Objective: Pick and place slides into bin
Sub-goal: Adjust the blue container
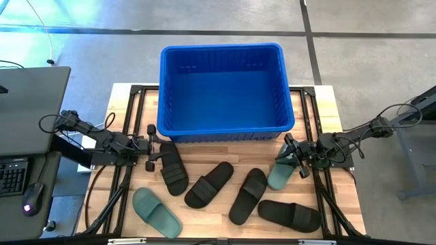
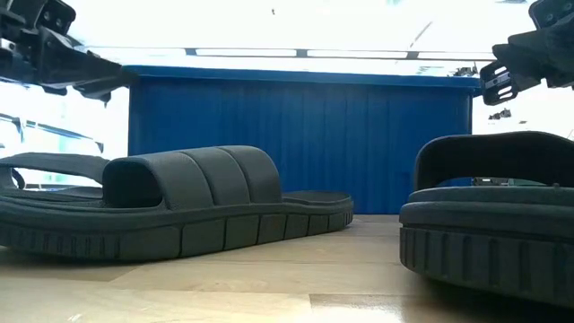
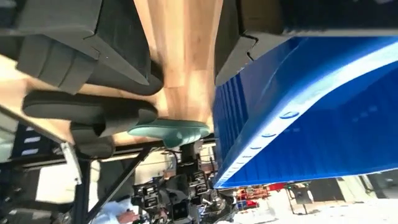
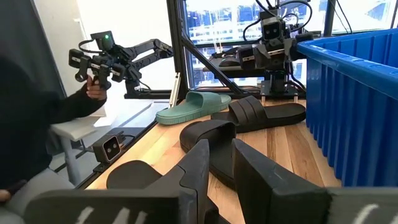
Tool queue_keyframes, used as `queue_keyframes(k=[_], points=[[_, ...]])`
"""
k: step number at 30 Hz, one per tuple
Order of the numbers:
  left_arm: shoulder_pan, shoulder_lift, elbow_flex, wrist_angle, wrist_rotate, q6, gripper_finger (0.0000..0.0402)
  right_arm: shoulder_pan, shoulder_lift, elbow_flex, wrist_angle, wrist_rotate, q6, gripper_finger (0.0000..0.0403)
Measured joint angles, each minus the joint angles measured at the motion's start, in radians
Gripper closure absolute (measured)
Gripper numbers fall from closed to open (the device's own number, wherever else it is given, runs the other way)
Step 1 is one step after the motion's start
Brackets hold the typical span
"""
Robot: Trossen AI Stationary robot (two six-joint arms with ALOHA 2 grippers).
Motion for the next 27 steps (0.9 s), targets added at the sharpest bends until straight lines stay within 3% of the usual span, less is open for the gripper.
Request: queue_keyframes(k=[14, 23, 27], points=[[0.000, 0.001, 0.000, 0.000, -0.051, 0.155, 0.0240, 0.000, 0.000, 0.000, 0.000, 0.000, 0.000, 0.0340], [-0.002, 0.001, 0.000, 0.000, -0.208, 0.234, 0.0240, 0.000, 0.000, 0.000, 0.000, 0.000, 0.000, 0.0341], [0.000, 0.001, 0.000, 0.002, -0.231, 0.254, 0.0240, 0.000, 0.000, 0.000, 0.000, 0.000, 0.000, 0.0340]])
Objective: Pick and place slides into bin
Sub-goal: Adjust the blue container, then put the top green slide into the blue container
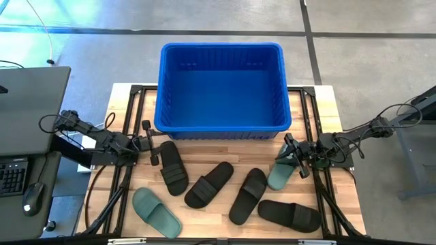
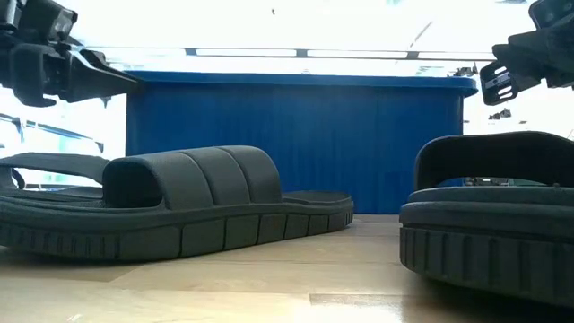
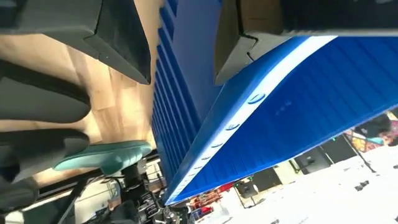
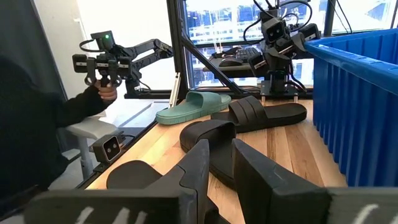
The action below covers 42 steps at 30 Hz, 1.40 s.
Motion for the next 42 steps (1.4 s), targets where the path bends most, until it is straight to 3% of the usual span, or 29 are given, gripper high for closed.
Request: queue_keyframes(k=[9, 14, 17, 20, 26, 29, 32, 35, 42], points=[[0.000, 0.000, 0.000, 0.004, -0.138, 0.051, 0.0240, 0.000, 0.000, 0.000, 0.024, 0.041, -0.103, 0.0339], [0.000, 0.000, 0.000, 0.020, -0.143, 0.051, 0.0240, 0.000, 0.000, 0.000, 0.086, 0.042, -0.105, 0.0341], [0.000, 0.001, -0.001, 0.119, -0.128, 0.056, 0.0240, 0.000, 0.000, 0.000, 0.128, 0.076, -0.065, 0.0341], [0.001, -0.002, 0.021, 0.256, -0.037, 0.085, 0.0240, 0.000, 0.000, 0.000, 0.127, 0.121, 0.001, 0.0341], [0.000, -0.001, 0.135, 0.291, 0.444, 0.029, 0.0240, 0.000, 0.000, 0.000, 0.126, 0.142, 0.006, 0.0341], [0.000, -0.001, 0.186, 0.281, 0.580, 0.029, 0.0240, 0.000, 0.000, 0.000, 0.132, 0.175, 0.026, 0.0340], [0.000, -0.001, 0.230, 0.247, 0.583, 0.076, 0.0240, 0.000, 0.001, 0.000, 0.140, 0.166, 0.076, 0.0341], [0.000, 0.004, 0.256, 0.231, 0.509, 0.147, 0.0240, 0.006, 0.002, 0.005, 0.172, 0.087, 0.115, 0.0341], [0.000, 0.028, 0.273, 0.211, 0.450, 0.186, 0.0240, 0.073, 0.106, 0.108, 0.348, 0.024, -0.010, 0.0341]])
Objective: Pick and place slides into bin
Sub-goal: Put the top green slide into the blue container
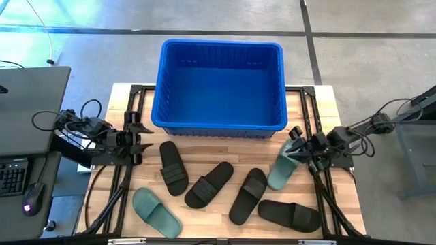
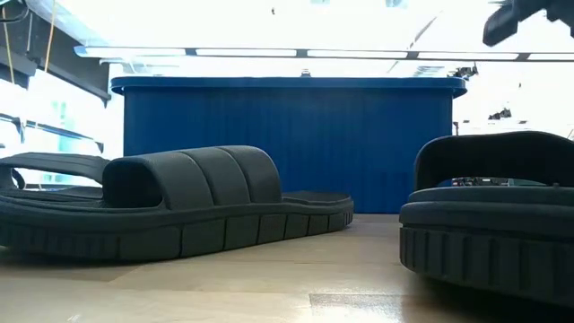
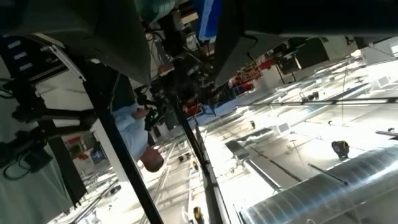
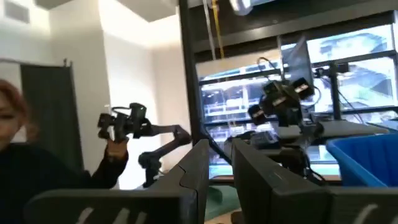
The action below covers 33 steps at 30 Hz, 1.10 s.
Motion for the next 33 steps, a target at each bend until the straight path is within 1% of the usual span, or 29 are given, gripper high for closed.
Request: queue_keyframes(k=[2, 3, 5, 7, 12, 17, 20, 23, 26, 29, 31, 33], points=[[0.000, 0.014, 0.001, 0.009, 0.000, -0.011, 0.0240, 0.026, 0.079, 0.038, -0.032, 0.014, -0.024, 0.0341], [0.000, 0.019, 0.000, 0.005, 0.000, -0.020, 0.0240, 0.038, 0.131, 0.055, -0.051, 0.040, -0.022, 0.0341], [0.000, 0.028, 0.000, 0.007, -0.001, -0.031, 0.0240, 0.059, 0.242, 0.095, -0.076, 0.099, 0.009, 0.0341], [0.000, 0.037, 0.000, 0.015, -0.010, -0.031, 0.0240, 0.076, 0.350, 0.143, -0.124, 0.125, 0.062, 0.0341], [0.000, 0.040, 0.000, 0.021, -0.053, -0.024, 0.0240, 0.116, 0.588, 0.297, -0.357, 0.178, 0.294, 0.0341], [0.000, 0.040, 0.000, 0.021, -0.085, -0.024, 0.0240, 0.141, 0.780, 0.432, -0.550, 0.180, 0.501, 0.0341], [0.000, 0.040, 0.000, 0.021, -0.087, -0.024, 0.0240, 0.144, 0.865, 0.519, -0.705, 0.184, 0.645, 0.0341], [0.000, 0.040, 0.000, 0.021, -0.087, -0.024, 0.0240, 0.144, 0.940, 0.622, -0.900, 0.177, 0.750, 0.0341], [0.000, 0.040, 0.000, 0.016, -0.087, -0.024, 0.0240, 0.143, 1.012, 0.728, -1.184, 0.129, 0.795, 0.0341], [0.000, 0.040, 0.000, -0.010, -0.087, -0.024, 0.0240, 0.144, 1.078, 0.825, -1.440, 0.113, 0.887, 0.0341], [0.000, 0.040, 0.000, -0.031, -0.087, -0.024, 0.0241, 0.144, 1.123, 0.872, -1.566, 0.093, 0.963, 0.0341], [0.000, 0.040, 0.000, -0.050, -0.087, -0.024, 0.0241, 0.143, 1.167, 0.909, -1.665, 0.045, 1.007, 0.0341]])
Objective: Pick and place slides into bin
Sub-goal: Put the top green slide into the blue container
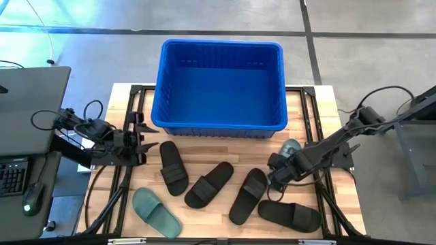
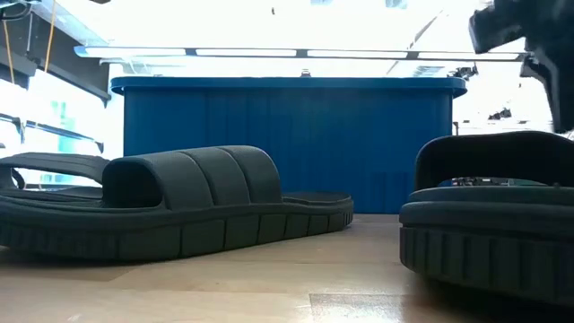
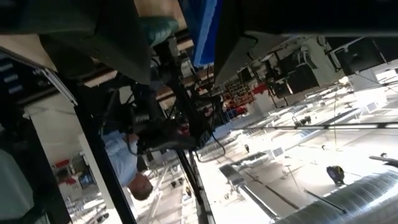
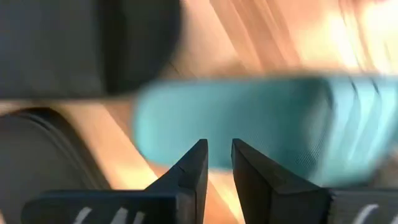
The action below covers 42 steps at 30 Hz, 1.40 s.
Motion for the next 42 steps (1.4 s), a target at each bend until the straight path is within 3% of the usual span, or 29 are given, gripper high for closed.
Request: queue_keyframes(k=[5, 14, 31, 37, 42], points=[[0.000, 0.000, -0.001, -0.005, 0.000, 0.000, 0.0241, 0.001, 0.114, 0.043, -0.176, -0.105, -0.015, 0.0341], [0.000, 0.000, -0.001, -0.013, 0.000, 0.000, 0.0241, 0.000, 0.250, 0.052, -0.366, -0.081, 0.022, 0.0341], [0.000, 0.000, -0.001, -0.019, 0.000, -0.001, 0.0240, -0.051, 0.274, 0.052, -0.319, -0.119, -0.019, 0.0341], [0.000, 0.000, -0.001, -0.022, 0.000, -0.001, 0.0240, -0.060, 0.274, 0.052, -0.211, -0.066, -0.134, 0.0341], [0.000, 0.000, -0.001, -0.034, 0.000, -0.001, 0.0240, -0.068, 0.274, 0.052, -0.226, -0.078, -0.108, 0.0339]])
